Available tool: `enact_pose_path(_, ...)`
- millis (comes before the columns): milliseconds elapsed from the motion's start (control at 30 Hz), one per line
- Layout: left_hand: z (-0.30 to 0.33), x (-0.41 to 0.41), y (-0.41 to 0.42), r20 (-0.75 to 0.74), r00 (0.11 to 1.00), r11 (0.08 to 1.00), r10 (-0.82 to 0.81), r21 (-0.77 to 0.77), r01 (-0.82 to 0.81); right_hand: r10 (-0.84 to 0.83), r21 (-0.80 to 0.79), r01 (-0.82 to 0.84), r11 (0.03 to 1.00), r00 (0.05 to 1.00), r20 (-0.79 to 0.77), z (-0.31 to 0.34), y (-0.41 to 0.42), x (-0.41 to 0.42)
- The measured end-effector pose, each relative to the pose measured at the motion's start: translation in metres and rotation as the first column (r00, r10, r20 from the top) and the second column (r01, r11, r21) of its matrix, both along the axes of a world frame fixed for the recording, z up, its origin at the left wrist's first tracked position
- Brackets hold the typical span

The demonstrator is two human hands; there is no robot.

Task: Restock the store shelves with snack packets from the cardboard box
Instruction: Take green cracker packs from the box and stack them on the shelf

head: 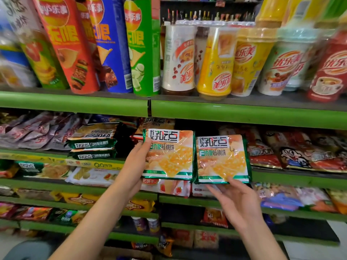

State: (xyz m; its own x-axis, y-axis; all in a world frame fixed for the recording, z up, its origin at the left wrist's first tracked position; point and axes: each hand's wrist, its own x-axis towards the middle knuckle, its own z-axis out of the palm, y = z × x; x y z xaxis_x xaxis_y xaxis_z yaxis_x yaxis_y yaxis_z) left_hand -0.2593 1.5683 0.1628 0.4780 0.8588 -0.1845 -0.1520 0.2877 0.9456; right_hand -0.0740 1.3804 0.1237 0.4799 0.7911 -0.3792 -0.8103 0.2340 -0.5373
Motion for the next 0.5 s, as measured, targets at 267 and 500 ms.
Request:
enact_pose_path(267,0.001,0.003,-0.008,-0.051,0.998,0.997,0.02,0.078,-0.016,-0.089,0.013,0.089,0.996,0.996,-0.004,0.006,0.001,0.001)
enact_pose_path(500,0.001,0.002,-0.012,-0.027,0.998,0.997,0.05,0.057,-0.048,-0.063,0.029,0.063,0.998,0.998,0.001,0.008,0.003,-0.006)
